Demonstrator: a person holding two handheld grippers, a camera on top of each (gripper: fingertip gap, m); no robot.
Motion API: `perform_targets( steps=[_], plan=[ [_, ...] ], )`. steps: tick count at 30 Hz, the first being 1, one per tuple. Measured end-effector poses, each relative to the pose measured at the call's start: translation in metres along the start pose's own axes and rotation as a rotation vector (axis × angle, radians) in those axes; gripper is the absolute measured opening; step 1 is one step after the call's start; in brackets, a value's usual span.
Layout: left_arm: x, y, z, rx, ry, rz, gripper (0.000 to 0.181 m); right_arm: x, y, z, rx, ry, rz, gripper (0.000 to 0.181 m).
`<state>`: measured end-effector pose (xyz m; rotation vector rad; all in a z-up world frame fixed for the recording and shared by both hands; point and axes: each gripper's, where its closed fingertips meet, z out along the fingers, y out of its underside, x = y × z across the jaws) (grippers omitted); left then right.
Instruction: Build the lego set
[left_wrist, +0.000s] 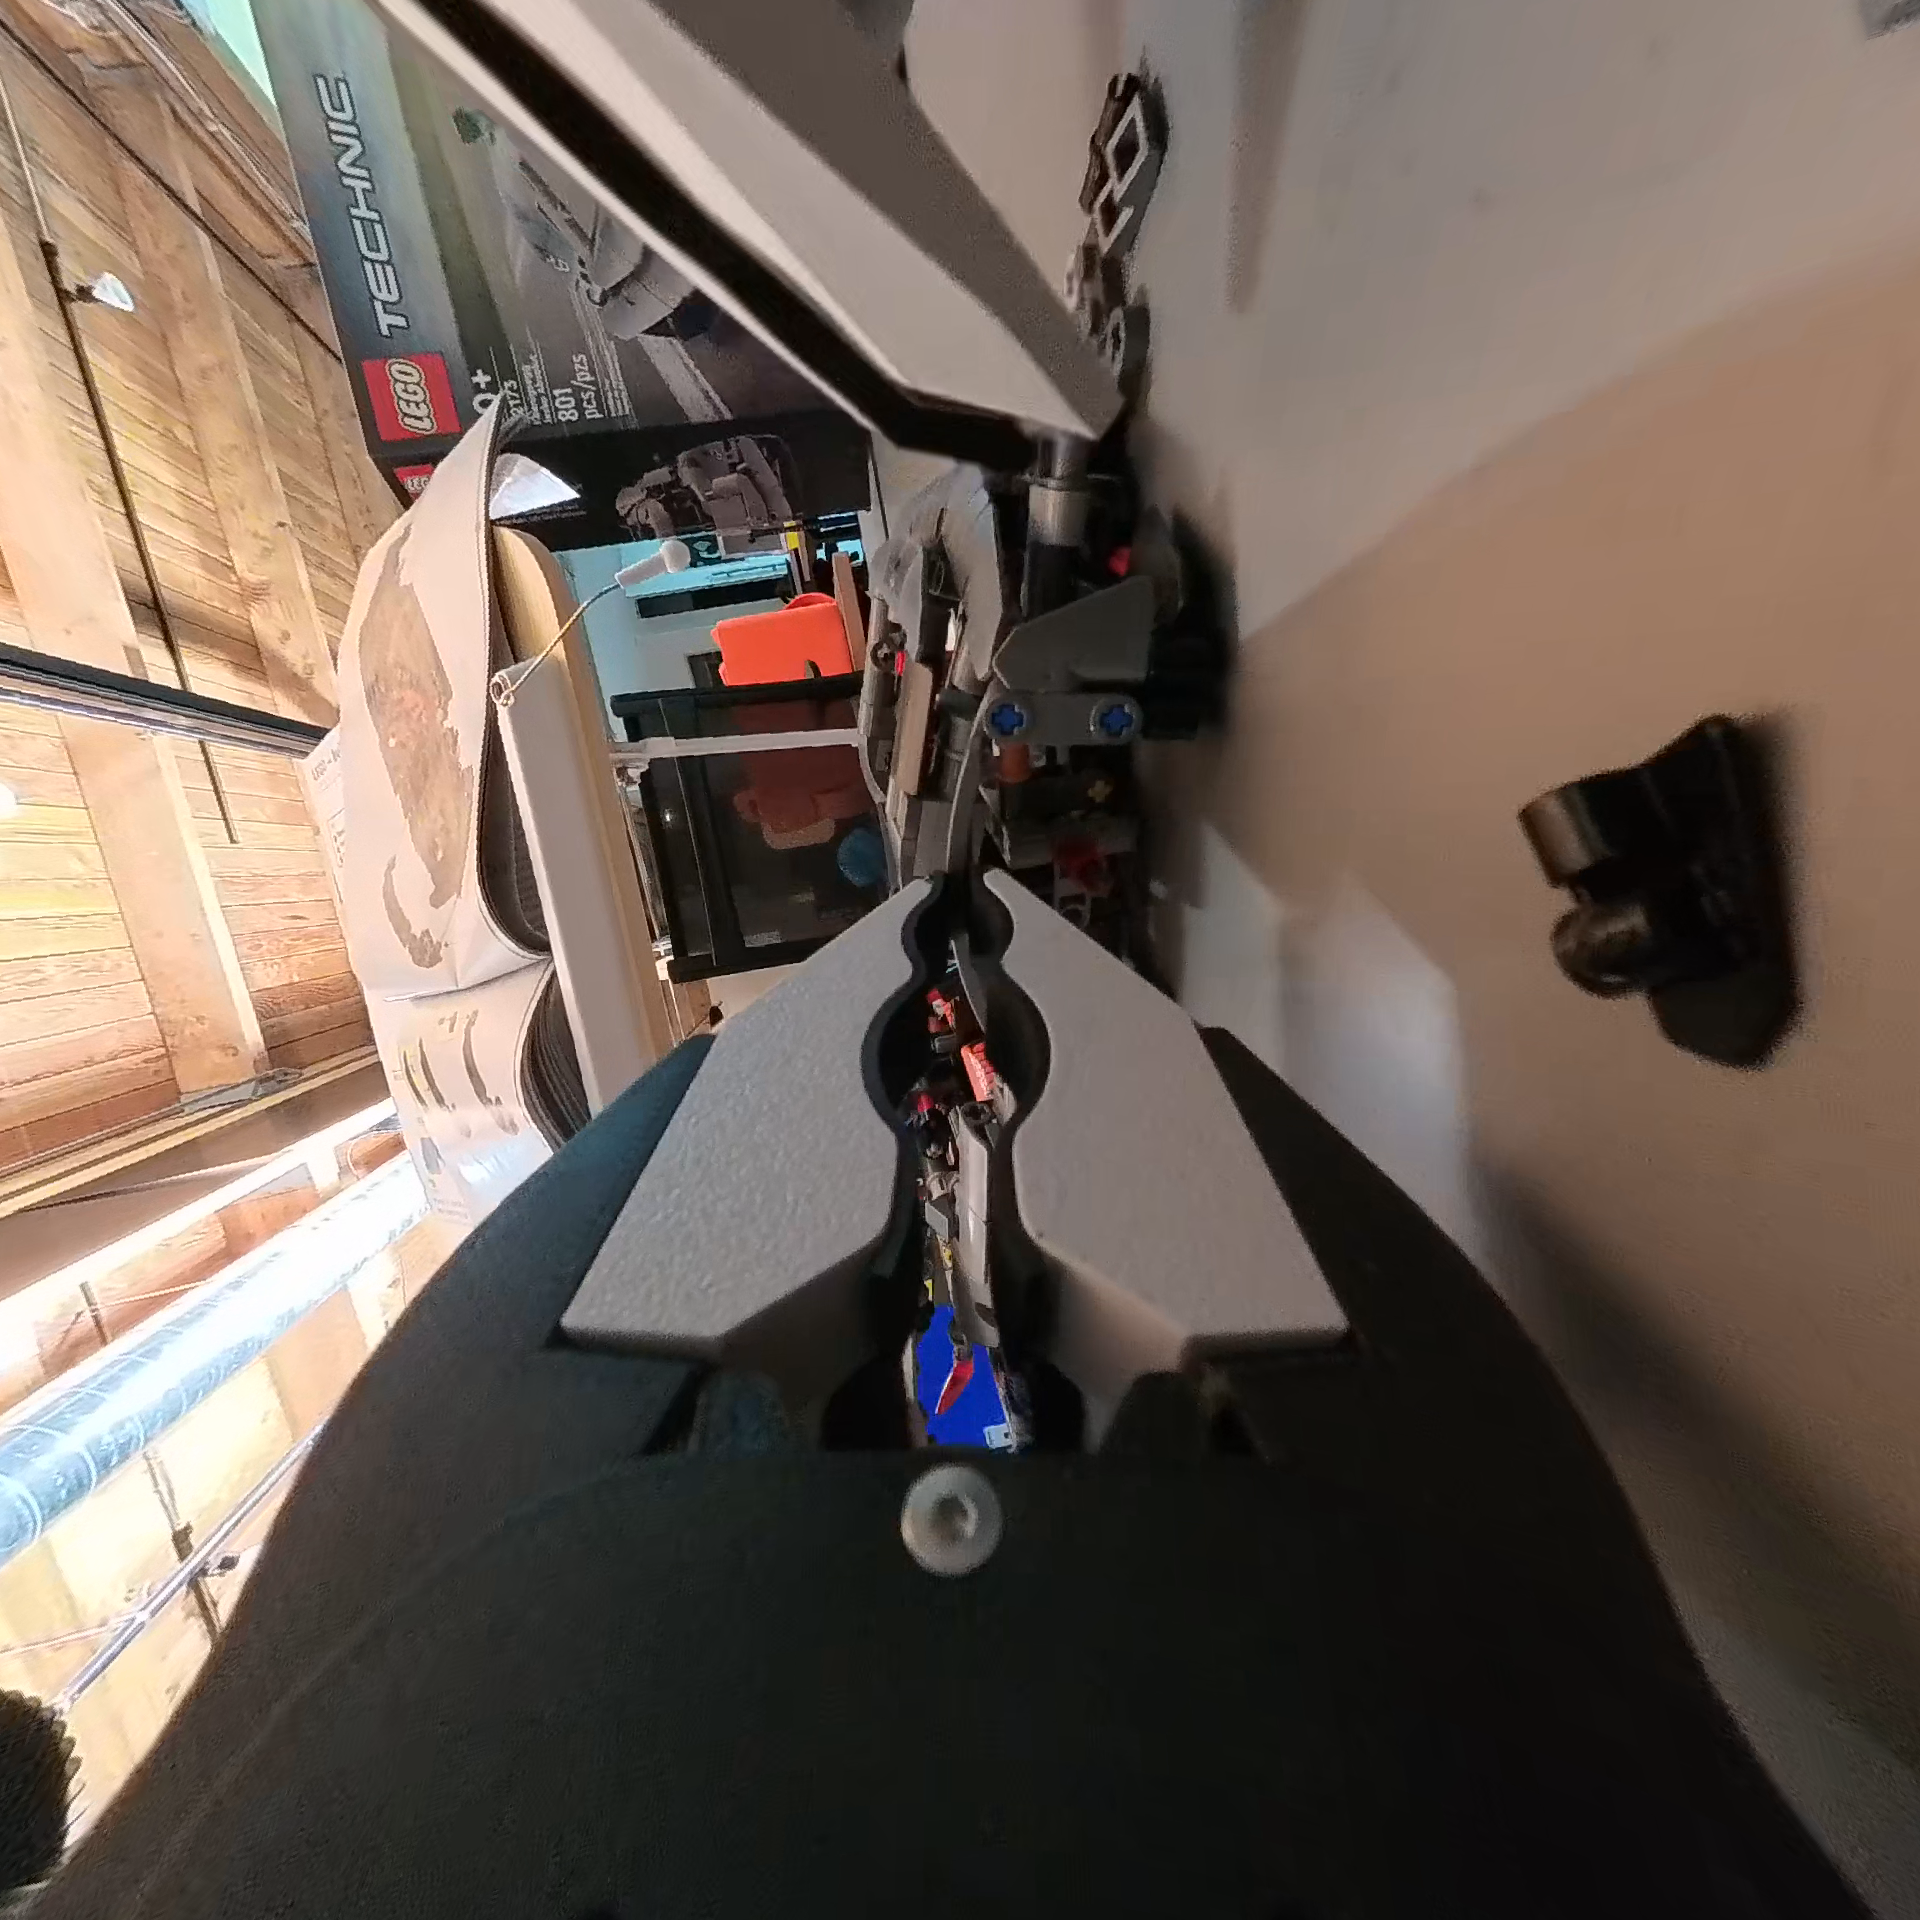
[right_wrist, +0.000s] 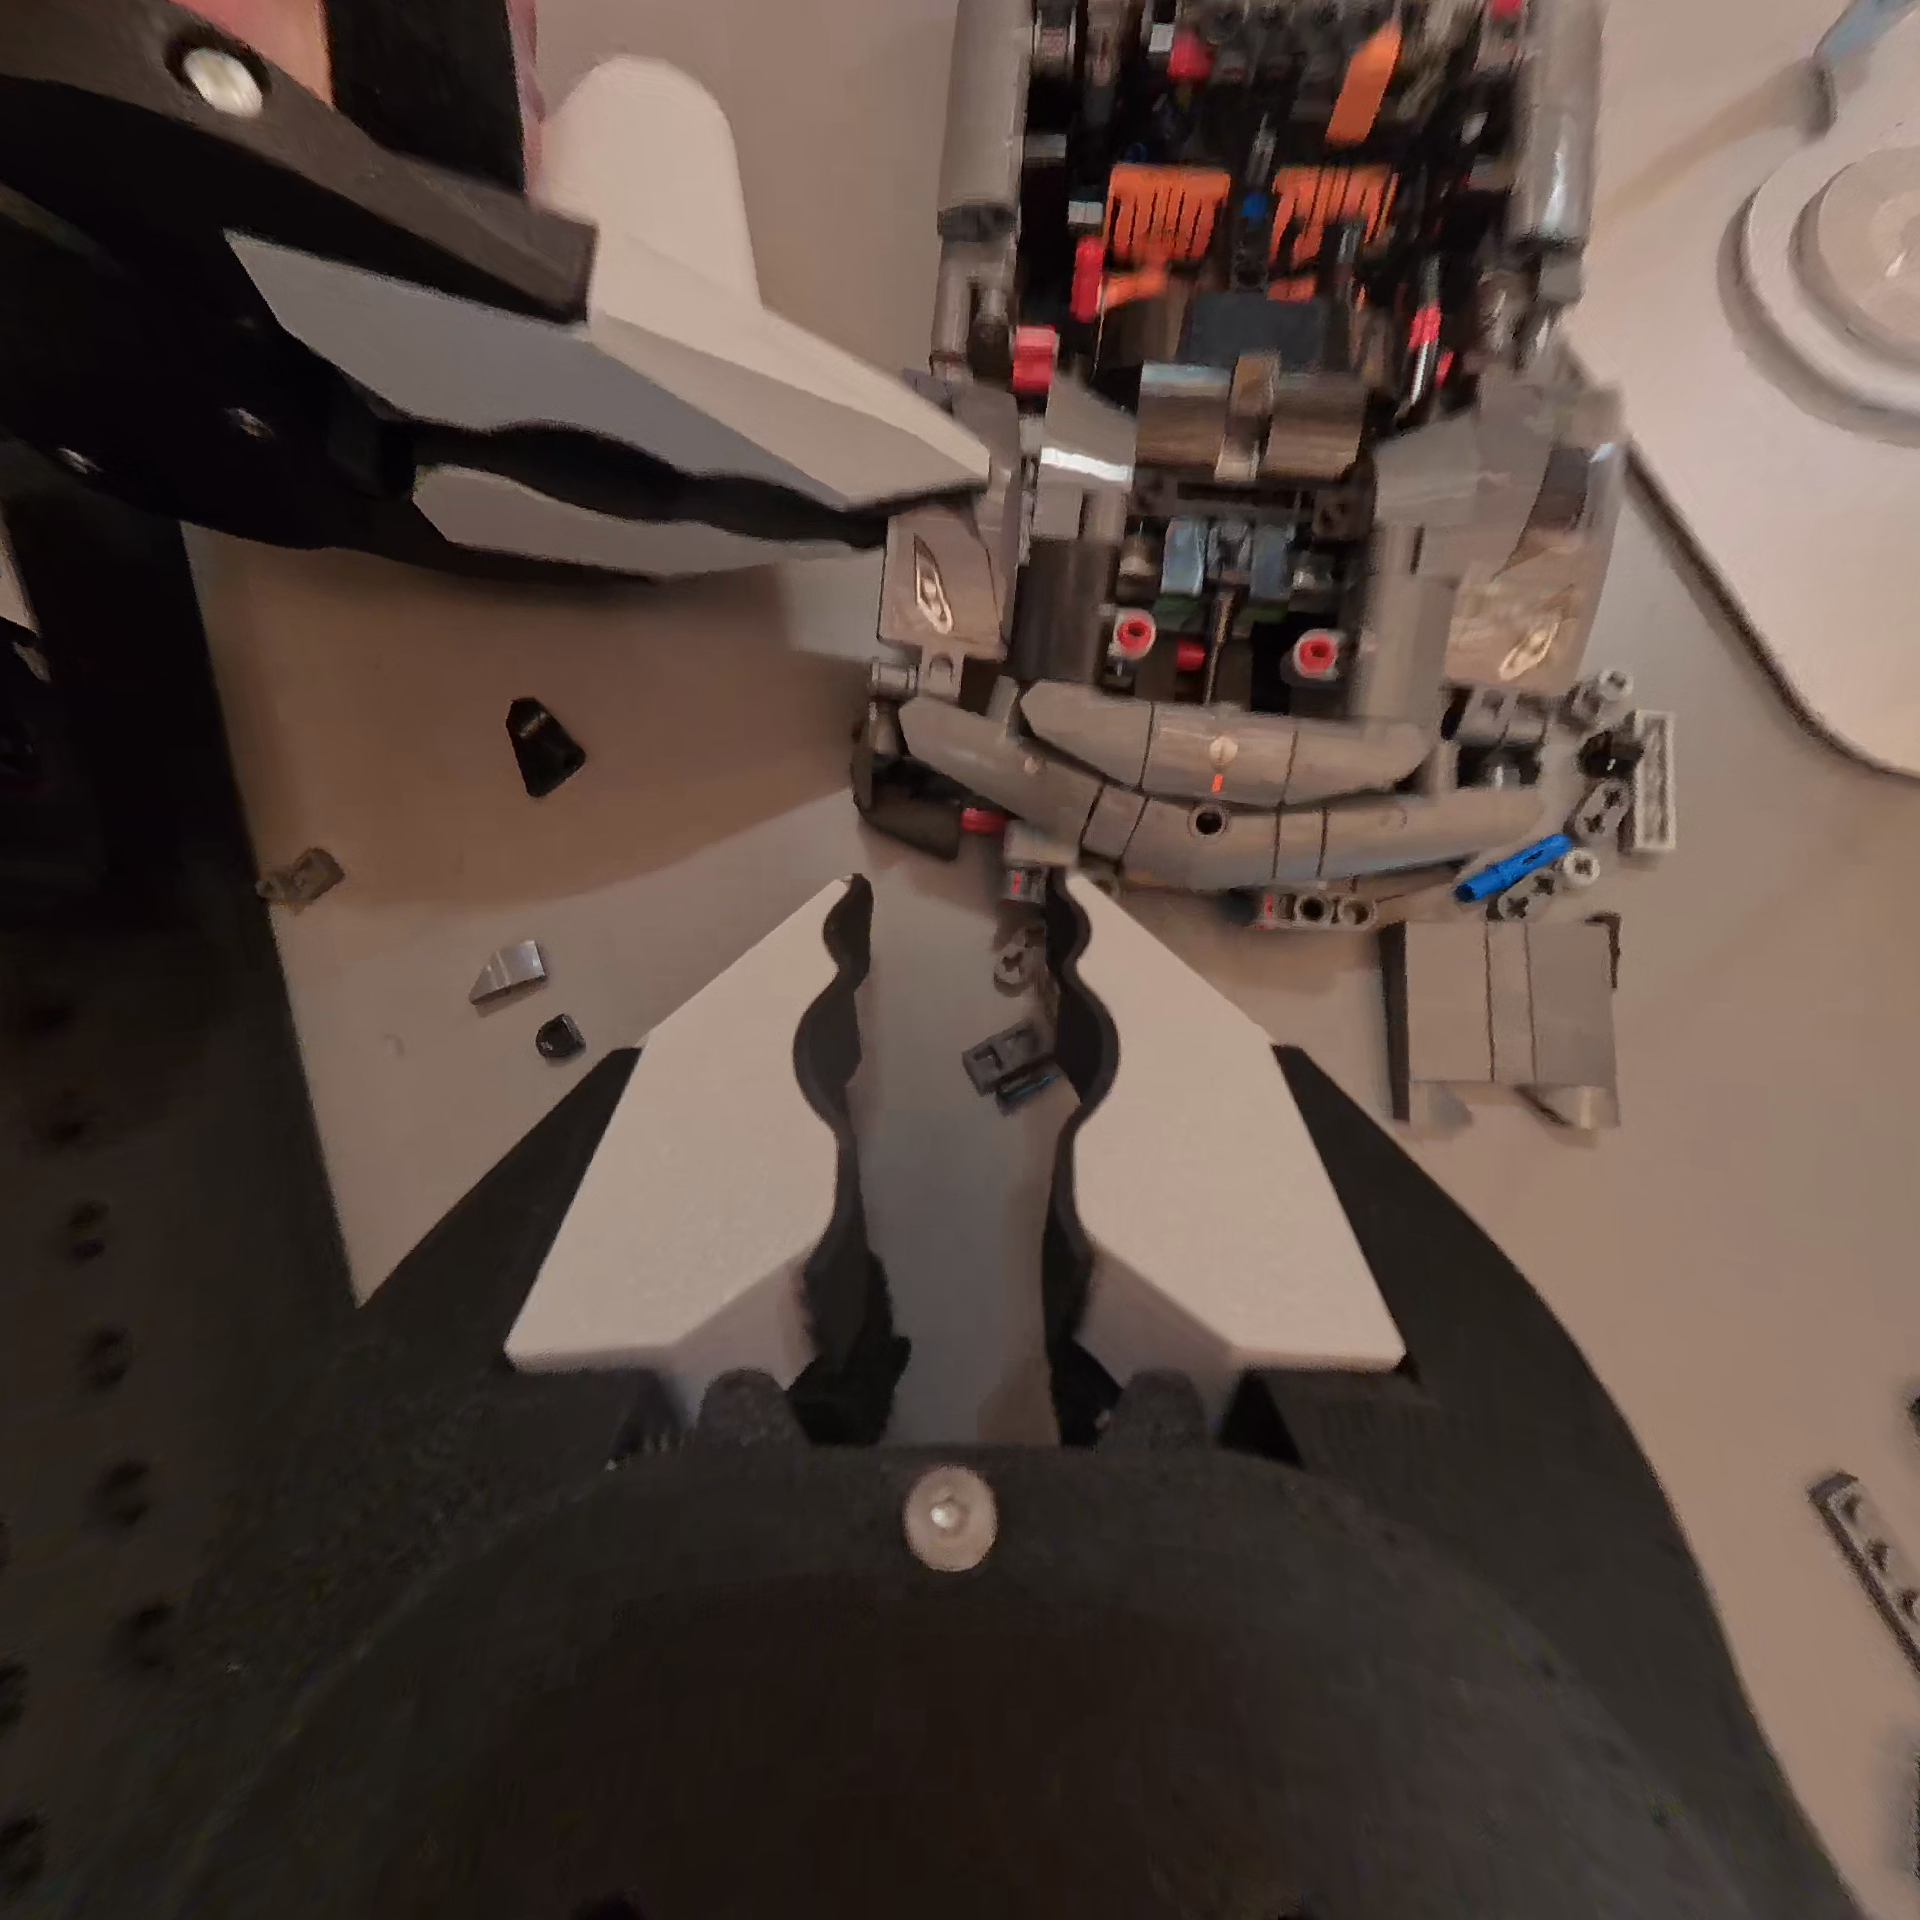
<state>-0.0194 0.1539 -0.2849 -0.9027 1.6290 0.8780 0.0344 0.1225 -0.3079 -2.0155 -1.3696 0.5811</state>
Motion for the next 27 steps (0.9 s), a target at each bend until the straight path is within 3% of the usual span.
perform_targets(
  steps=[2,7,13,18,22,27],
  plan=[
    [0.001,0.000,0.000,0.000,0.005,-0.004,0.000,0.003,0.003,-0.002,-0.012,0.015,0.030,0.031],
    [0.002,-0.001,0.003,0.003,0.008,-0.001,0.000,0.008,0.004,0.002,-0.026,0.040,0.048,0.053],
    [0.002,-0.003,0.005,-0.002,0.004,-0.005,0.000,0.012,0.013,0.009,-0.075,0.058,0.103,0.055],
    [0.002,-0.003,0.005,-0.006,0.006,-0.010,0.000,0.009,0.010,0.015,-0.094,0.086,0.105,0.073],
    [0.002,-0.002,0.007,-0.014,0.006,-0.010,0.000,0.012,0.007,0.018,-0.093,0.112,0.127,0.078],
    [0.003,-0.005,0.007,-0.004,0.005,-0.009,0.000,0.017,0.006,0.018,-0.088,0.130,0.142,0.070]
  ],
)
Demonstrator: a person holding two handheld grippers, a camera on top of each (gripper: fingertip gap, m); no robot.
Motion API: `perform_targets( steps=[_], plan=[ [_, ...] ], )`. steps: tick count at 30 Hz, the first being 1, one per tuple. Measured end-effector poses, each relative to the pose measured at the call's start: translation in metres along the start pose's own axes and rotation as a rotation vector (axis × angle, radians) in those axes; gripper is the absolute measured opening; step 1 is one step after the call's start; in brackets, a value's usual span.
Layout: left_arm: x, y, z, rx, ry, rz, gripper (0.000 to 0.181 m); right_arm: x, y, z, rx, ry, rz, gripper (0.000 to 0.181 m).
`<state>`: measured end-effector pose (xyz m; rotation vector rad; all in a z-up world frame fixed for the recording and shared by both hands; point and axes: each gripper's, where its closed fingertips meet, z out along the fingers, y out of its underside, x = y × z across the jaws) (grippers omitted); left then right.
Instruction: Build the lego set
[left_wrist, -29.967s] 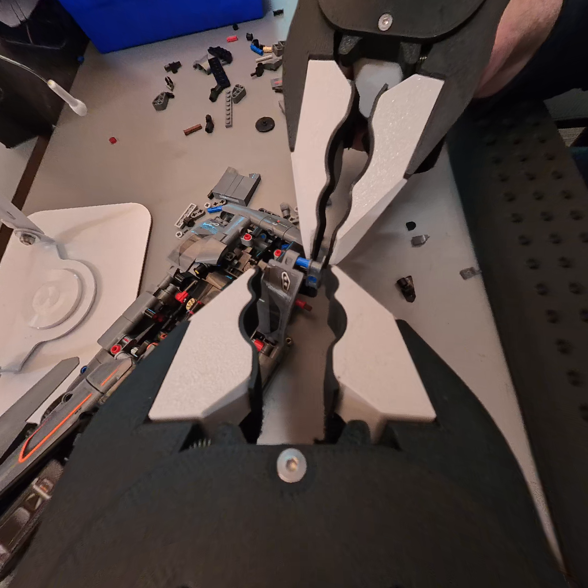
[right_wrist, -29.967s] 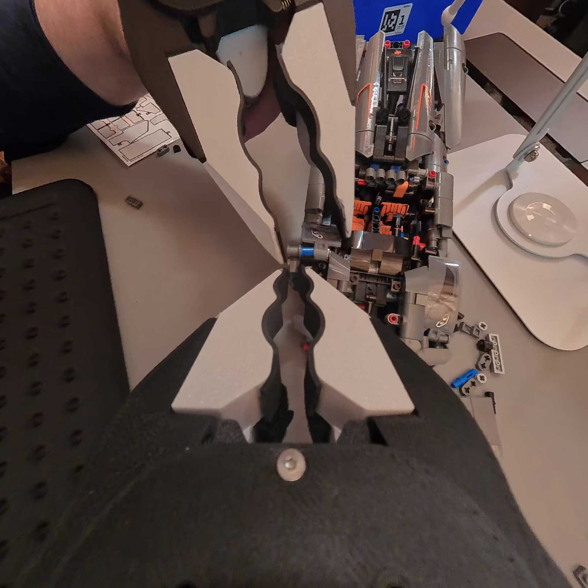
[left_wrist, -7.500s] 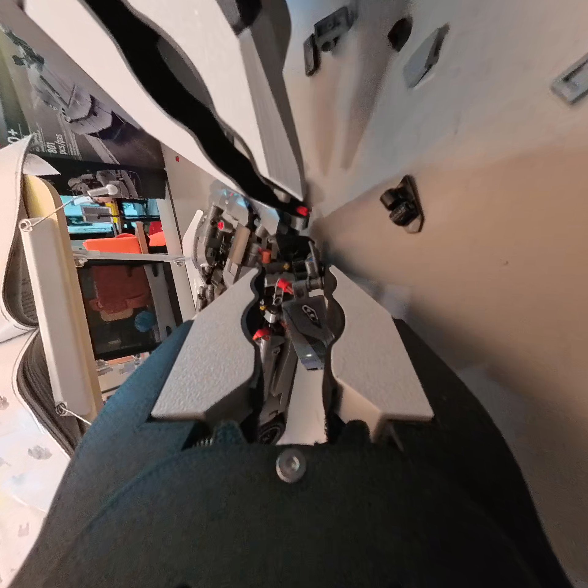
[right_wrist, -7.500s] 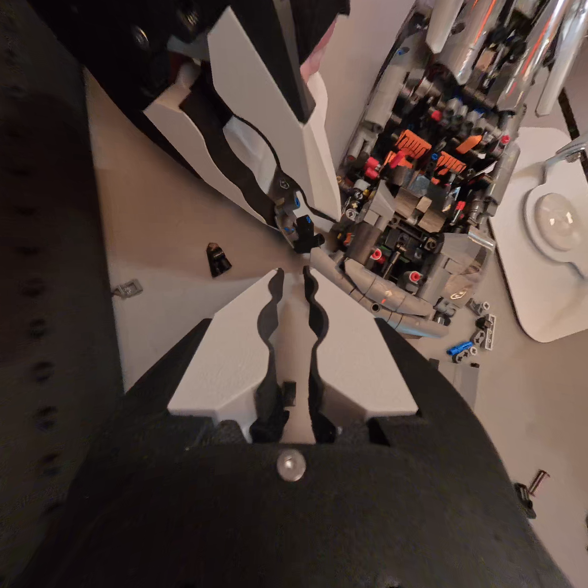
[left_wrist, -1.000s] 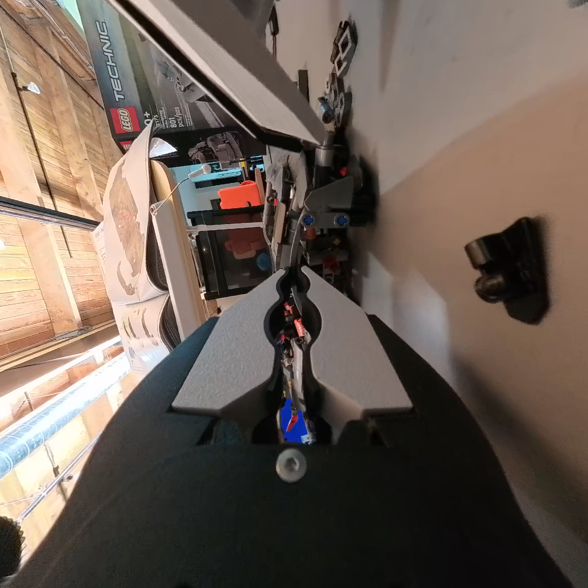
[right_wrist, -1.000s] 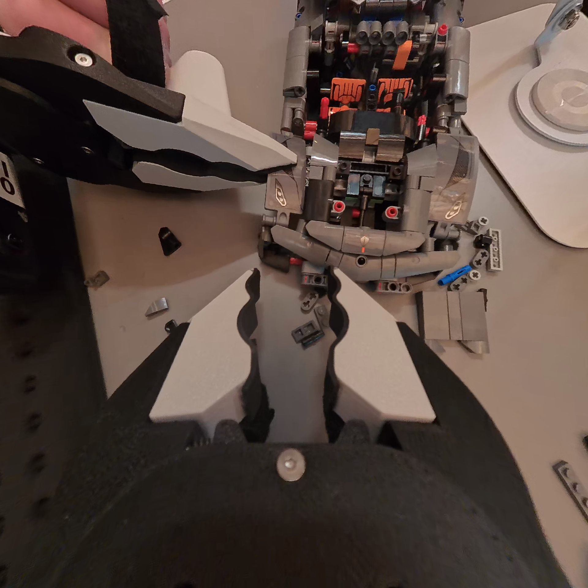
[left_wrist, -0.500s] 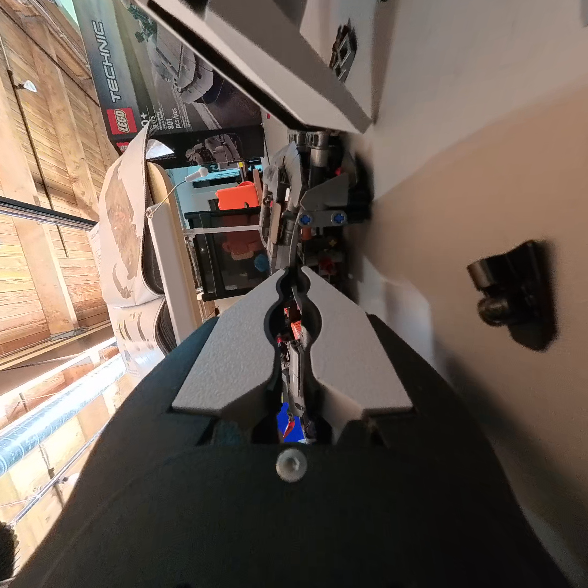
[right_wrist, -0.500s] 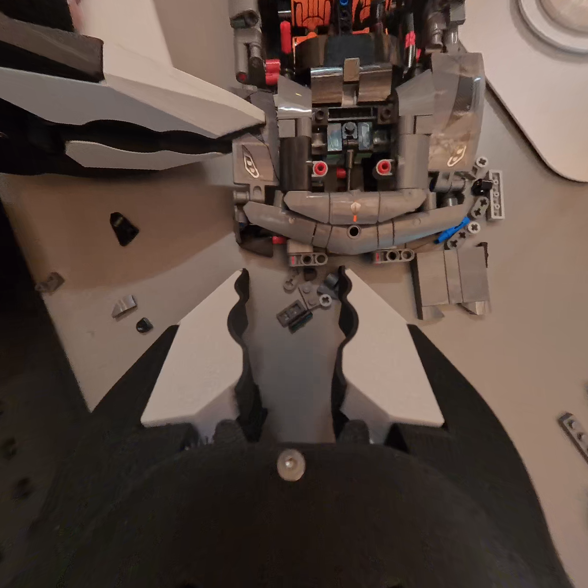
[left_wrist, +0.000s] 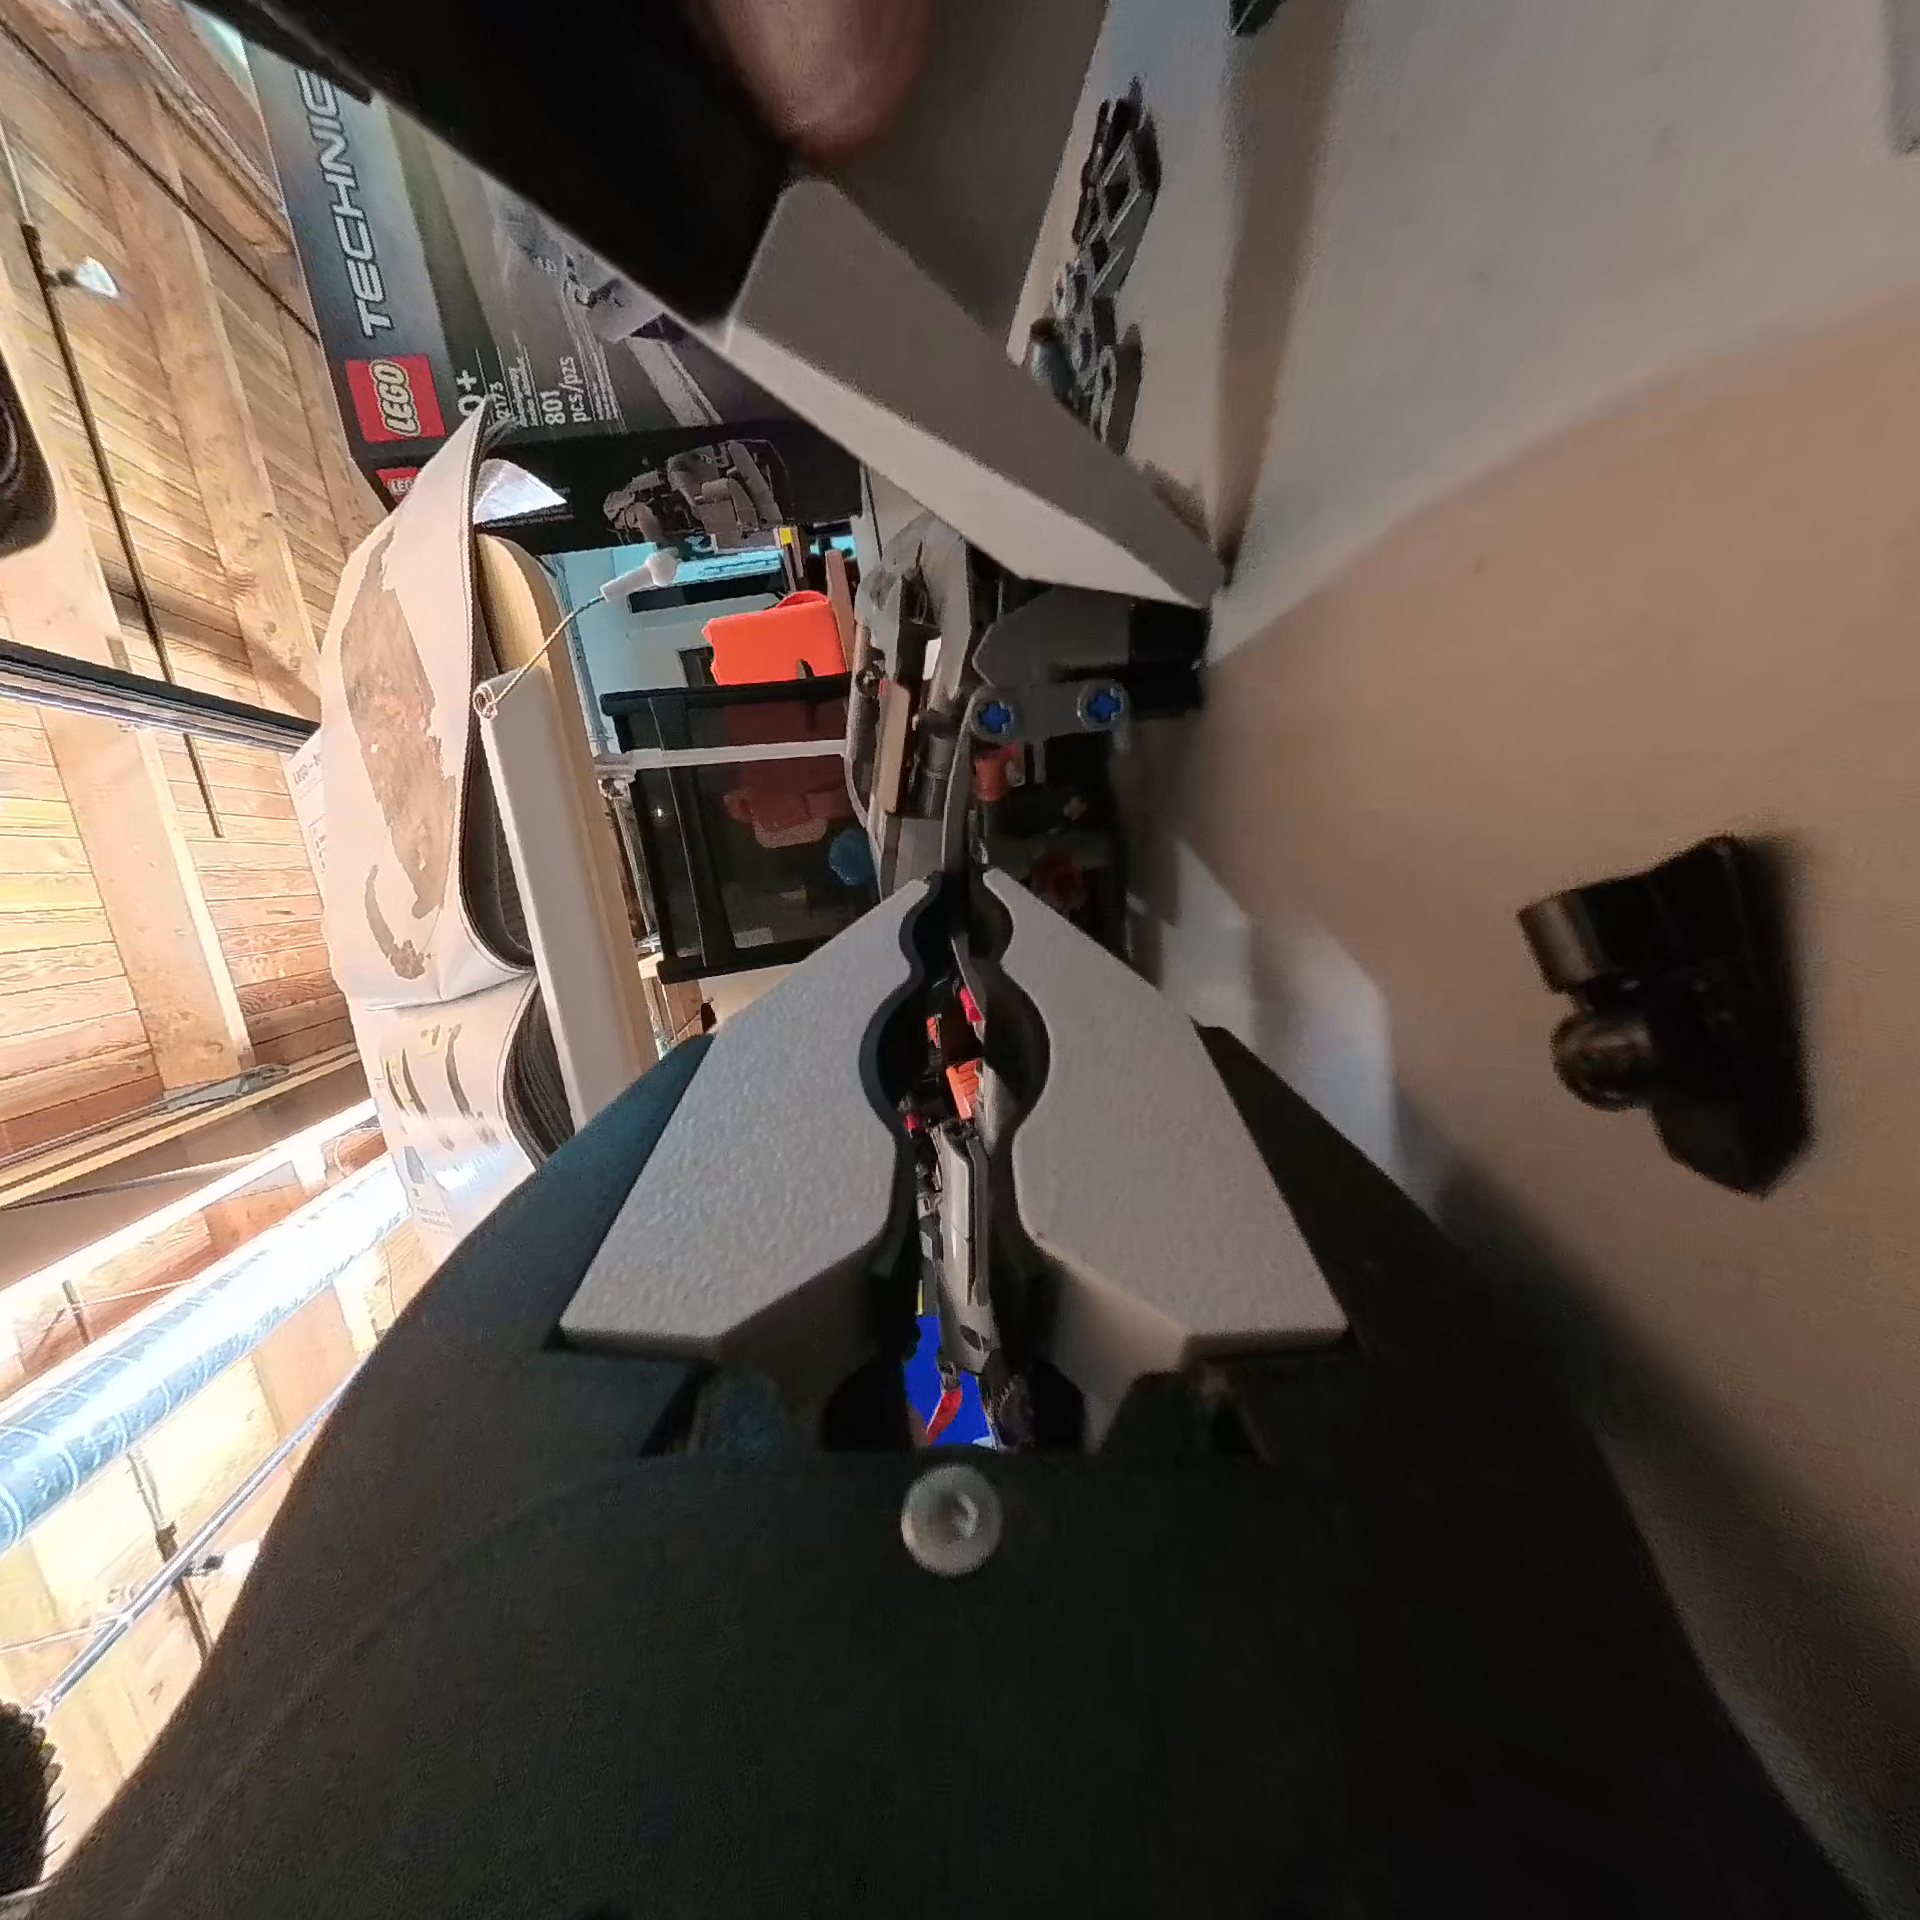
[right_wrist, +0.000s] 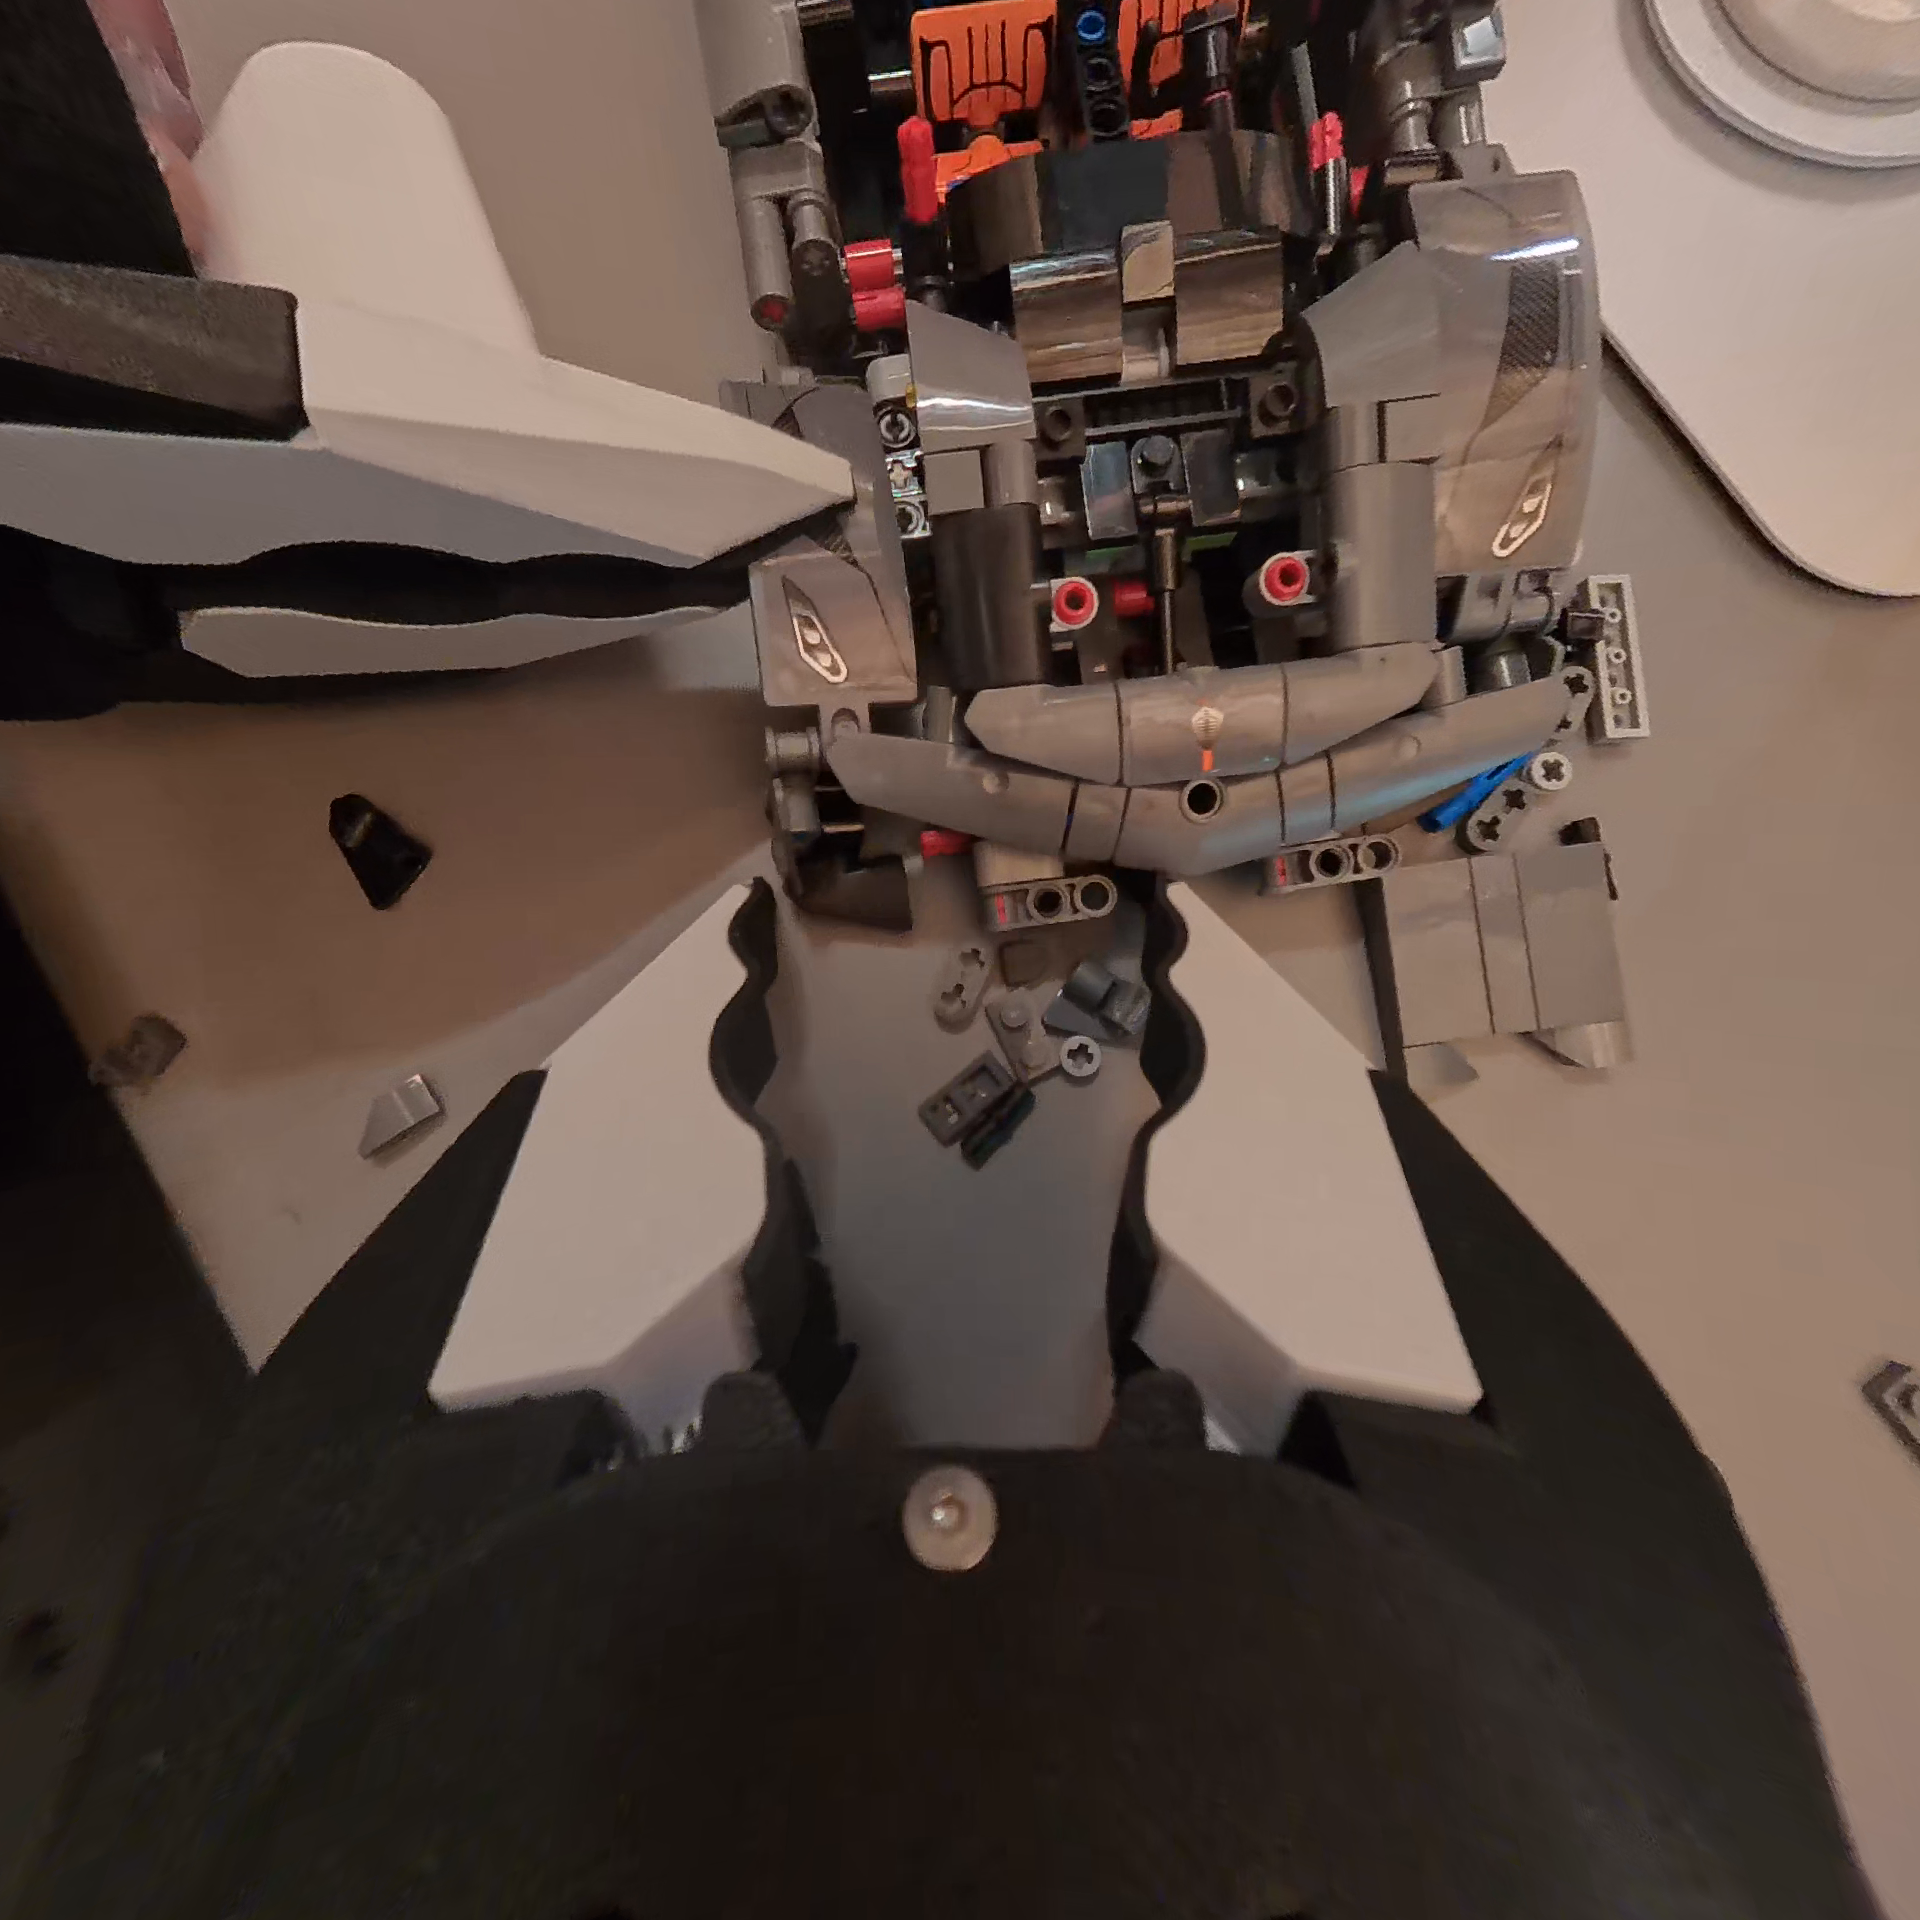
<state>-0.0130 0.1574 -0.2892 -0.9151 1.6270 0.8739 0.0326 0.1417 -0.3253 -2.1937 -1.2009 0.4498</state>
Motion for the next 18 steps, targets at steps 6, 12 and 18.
perform_targets(
  steps=[6,12,18],
  plan=[
    [-0.0022,0.0054,0.0018,-0.018,-0.004,-0.009,0.000,0.0014,-0.0003,-0.0011,0.007,0.011,-0.015,0.064],
    [-0.0034,0.0056,0.0026,-0.022,-0.007,-0.019,0.000,-0.0006,-0.0007,-0.0004,0.007,0.000,-0.021,0.062],
    [-0.0028,0.0059,0.0032,-0.023,-0.007,-0.025,0.000,-0.0006,-0.0009,-0.0001,0.008,-0.002,-0.025,0.062]
  ],
)
